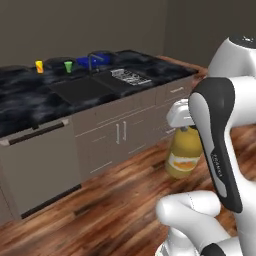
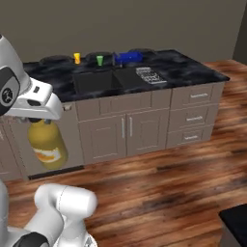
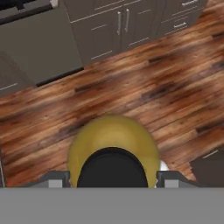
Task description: Place the drinks on the dining counter in a tight cluster.
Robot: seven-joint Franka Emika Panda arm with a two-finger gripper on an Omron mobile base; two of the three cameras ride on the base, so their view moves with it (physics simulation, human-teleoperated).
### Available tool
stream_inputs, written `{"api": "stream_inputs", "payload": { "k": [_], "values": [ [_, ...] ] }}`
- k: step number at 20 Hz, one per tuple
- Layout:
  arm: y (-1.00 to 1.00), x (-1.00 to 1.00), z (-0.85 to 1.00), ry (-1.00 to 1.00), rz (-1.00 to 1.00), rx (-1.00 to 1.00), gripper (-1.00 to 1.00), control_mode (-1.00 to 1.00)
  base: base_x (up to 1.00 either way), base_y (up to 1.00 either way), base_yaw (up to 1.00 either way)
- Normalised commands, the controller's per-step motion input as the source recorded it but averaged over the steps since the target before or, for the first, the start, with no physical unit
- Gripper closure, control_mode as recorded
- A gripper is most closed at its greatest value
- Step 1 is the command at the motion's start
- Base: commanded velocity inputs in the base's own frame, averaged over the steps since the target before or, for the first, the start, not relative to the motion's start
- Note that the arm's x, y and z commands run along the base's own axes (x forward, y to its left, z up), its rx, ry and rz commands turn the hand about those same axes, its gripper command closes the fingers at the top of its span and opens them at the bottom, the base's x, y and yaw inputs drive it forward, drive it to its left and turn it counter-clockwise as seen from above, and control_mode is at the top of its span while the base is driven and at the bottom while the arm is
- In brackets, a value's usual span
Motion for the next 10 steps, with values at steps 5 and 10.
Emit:
{"api": "stream_inputs", "payload": {
  "k": [5, 10],
  "values": [
    [0.0, 0.0, 0.0, 0.0, 0.0, 0.0, 1.0, 1.0, 1.0, 0.07, -0.21],
    [0.0, 0.0, 0.0, 0.0, 0.0, 0.0, 1.0, 1.0, 1.0, -0.19, -0.03]
  ]
}}
